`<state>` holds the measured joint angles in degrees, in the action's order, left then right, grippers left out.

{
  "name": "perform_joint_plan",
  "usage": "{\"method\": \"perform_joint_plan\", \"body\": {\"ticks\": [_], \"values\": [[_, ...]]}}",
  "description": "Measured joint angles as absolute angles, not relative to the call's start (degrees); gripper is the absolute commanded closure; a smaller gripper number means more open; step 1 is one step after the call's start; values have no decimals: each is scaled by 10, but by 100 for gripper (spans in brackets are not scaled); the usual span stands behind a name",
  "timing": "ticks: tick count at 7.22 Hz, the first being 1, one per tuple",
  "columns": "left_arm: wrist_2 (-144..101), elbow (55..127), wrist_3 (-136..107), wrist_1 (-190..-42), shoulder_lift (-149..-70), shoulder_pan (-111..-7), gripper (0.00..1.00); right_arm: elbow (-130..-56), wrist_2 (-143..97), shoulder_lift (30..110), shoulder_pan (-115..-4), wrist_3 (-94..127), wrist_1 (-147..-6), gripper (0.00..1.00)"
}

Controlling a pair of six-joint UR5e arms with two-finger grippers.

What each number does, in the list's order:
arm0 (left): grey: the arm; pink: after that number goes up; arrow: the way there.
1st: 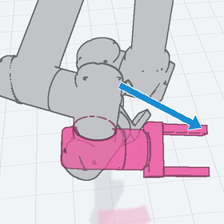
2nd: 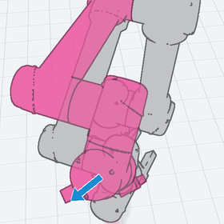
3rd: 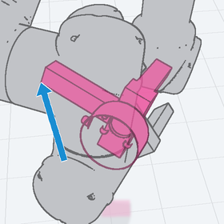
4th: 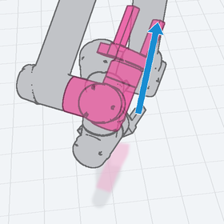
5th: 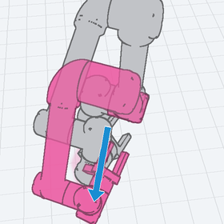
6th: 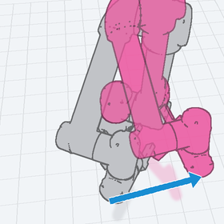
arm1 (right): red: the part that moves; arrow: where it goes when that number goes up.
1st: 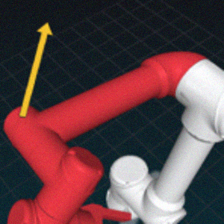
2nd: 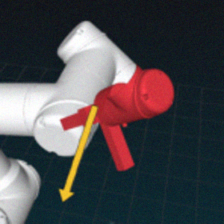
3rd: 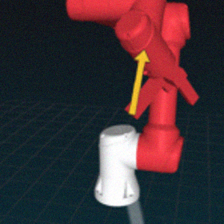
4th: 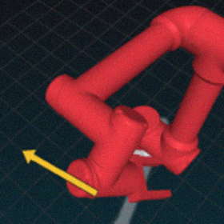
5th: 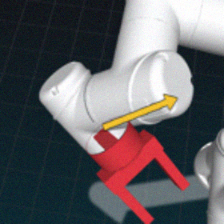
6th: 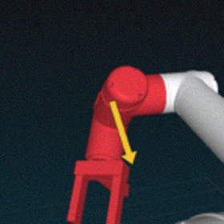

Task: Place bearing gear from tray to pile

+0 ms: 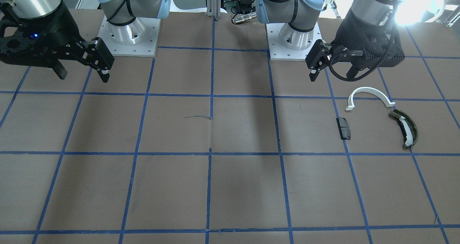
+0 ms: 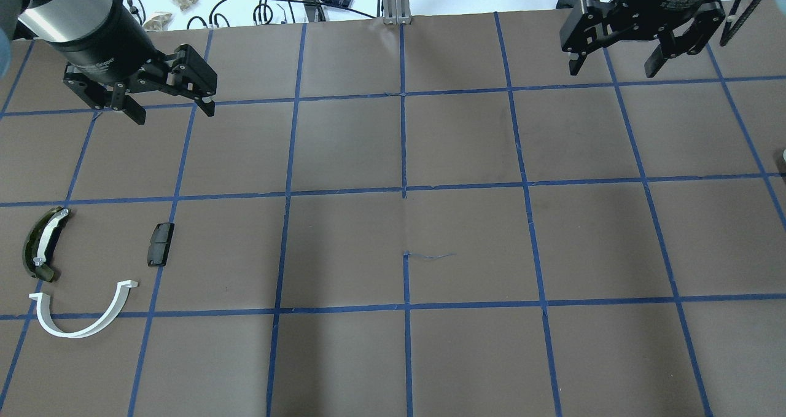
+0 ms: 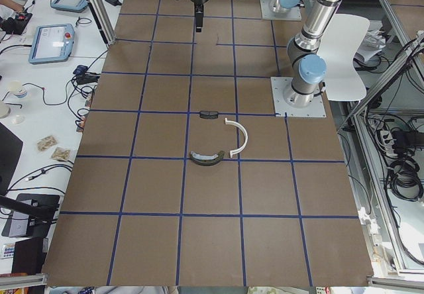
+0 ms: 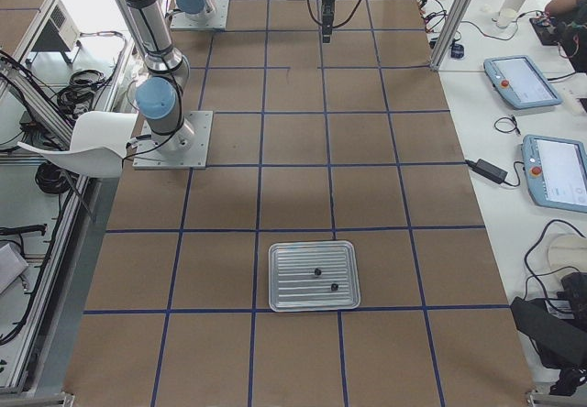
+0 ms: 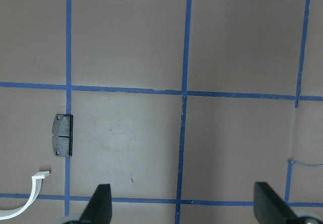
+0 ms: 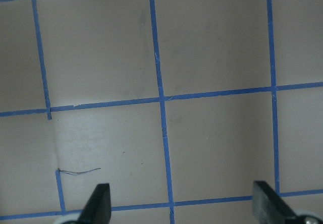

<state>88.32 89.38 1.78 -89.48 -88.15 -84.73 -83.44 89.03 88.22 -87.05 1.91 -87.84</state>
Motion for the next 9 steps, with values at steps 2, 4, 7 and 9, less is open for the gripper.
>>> {"method": "perform_joint_plan", "body": {"ticks": [2,4,7,9], "values": [[883,894,18,-895,-882,-847,0,-835,891,882,-871,16,-879,0],[883,894,19,-895,-882,-846,0,-830,895,881,-870,11,-874,0],[883,894,19,-894,-882,-846,0,-822,954,878,-848,-7,-878,0],[883,894,19,-894,-882,-847,0,-820,960,875,-790,-92,-882,0]]}}
